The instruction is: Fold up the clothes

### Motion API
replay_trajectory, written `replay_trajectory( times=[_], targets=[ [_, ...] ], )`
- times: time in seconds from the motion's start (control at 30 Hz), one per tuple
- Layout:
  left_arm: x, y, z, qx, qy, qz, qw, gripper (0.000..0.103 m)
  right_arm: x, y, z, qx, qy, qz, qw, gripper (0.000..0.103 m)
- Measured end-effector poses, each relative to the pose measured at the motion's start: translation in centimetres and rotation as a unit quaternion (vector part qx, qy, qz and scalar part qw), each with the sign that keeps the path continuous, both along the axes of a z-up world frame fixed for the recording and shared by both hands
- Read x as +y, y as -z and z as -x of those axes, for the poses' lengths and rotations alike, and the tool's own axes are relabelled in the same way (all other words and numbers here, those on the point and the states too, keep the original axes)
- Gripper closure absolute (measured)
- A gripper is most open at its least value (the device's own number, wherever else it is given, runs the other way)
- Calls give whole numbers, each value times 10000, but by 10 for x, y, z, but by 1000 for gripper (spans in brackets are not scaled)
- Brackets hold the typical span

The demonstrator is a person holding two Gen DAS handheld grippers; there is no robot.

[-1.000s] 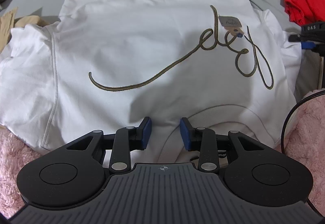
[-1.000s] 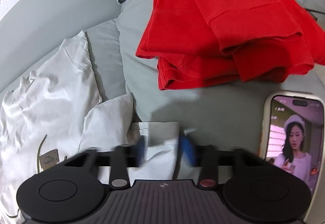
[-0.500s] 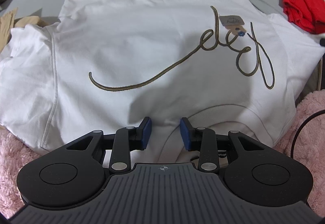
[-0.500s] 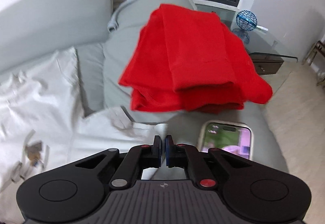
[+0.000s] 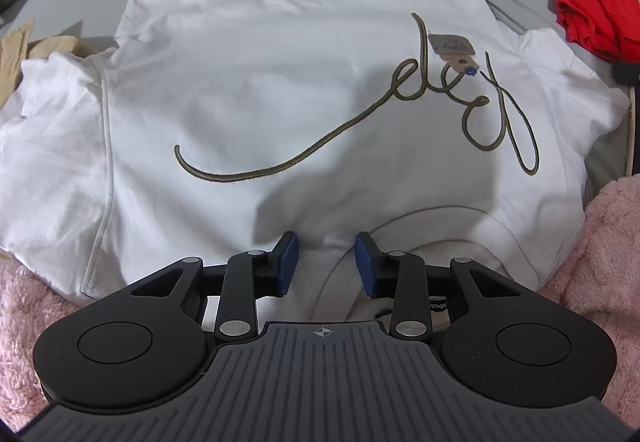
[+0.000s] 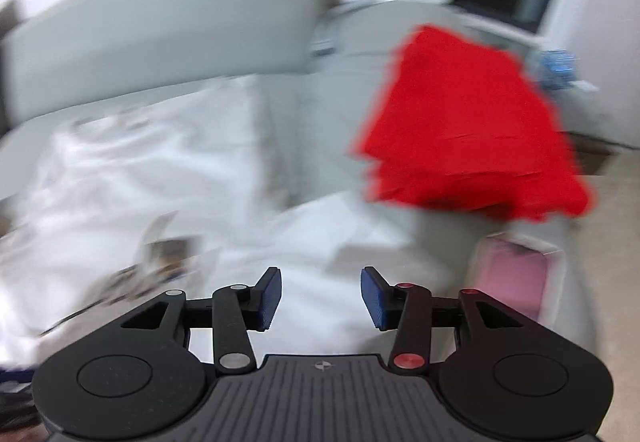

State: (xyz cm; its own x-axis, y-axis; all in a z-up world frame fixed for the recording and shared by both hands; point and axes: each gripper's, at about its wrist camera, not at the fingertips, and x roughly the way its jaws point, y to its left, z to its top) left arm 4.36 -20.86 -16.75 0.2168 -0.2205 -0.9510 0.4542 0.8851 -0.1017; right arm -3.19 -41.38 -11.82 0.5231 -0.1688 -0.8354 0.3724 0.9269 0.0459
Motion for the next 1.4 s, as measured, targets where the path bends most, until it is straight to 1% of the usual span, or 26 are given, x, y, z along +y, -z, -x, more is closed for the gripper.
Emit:
replay_trajectory(
  times=[0.07, 0.17, 0.23, 0.3, 0.43, 0.5, 0.57, 0.63, 0.7, 0.73, 0.83, 0.93, 1.03, 1.1, 1.2, 1.27, 1.33, 1.4],
  targets=[
    [2, -3, 1, -24, 1, 33, 10000, 64, 22, 9, 1, 39, -324, -231, 9992, 59],
    [7, -11, 6, -84, -63, 96, 9999, 61, 45, 19, 2, 205, -658, -197, 9974, 60],
    [14, -16, 10, -122, -121, 181, 9997, 61, 54, 22, 2, 251, -839, -289, 9957, 64],
    [21, -19, 13, -174, -218, 255, 9993, 61, 57, 24, -1, 287, -904, -325, 9950, 65],
    [37, -17, 11, -126, -555, 332, 9978, 61, 64, 23, -7, 247, -930, -308, 9949, 66],
    [40, -10, 9, -64, -645, 208, 9977, 60, 64, 30, -11, 274, -901, -162, 9954, 67],
    [43, -4, 8, -22, -689, 147, 9975, 59, 63, 42, -14, 554, -810, 8, 9952, 67],
    [45, 1, 8, 1, -686, 152, 9975, 57, 59, 58, -14, 1050, -715, 46, 9919, 66],
    [44, 2, 9, -27, -559, 108, 9984, 56, 53, 59, -5, 1010, -642, -12, 9928, 66],
    [43, 2, 9, -40, -495, 58, 9988, 54, 51, 58, -2, 1089, -579, -28, 9924, 65],
    [43, 3, 10, -54, -499, 50, 9987, 52, 46, 56, 8, 1333, -404, -17, 9902, 65],
    [45, 3, 10, -71, -495, 96, 9987, 52, 45, 53, 15, 1396, -349, 89, 9896, 65],
    [48, 3, 12, -99, -482, 159, 9987, 51, 49, 44, 23, 1112, -366, 79, 9931, 63],
    [48, 3, 14, -136, -453, 178, 9987, 51, 52, 39, 27, 867, -375, -55, 9955, 63],
    [50, 2, 18, -238, -438, 207, 9985, 51, 56, 36, 27, 721, -434, -94, 9964, 63],
    [52, -2, 24, -389, -488, 173, 9979, 51, 58, 35, 27, 675, -478, -103, 9965, 63],
    [53, -4, 26, -470, -528, 166, 9974, 51, 56, 35, 28, 638, -448, -152, 9968, 63],
    [58, -10, 30, -618, -648, 239, 9957, 51, 54, 34, 30, 584, -375, -201, 9974, 63]
  ],
)
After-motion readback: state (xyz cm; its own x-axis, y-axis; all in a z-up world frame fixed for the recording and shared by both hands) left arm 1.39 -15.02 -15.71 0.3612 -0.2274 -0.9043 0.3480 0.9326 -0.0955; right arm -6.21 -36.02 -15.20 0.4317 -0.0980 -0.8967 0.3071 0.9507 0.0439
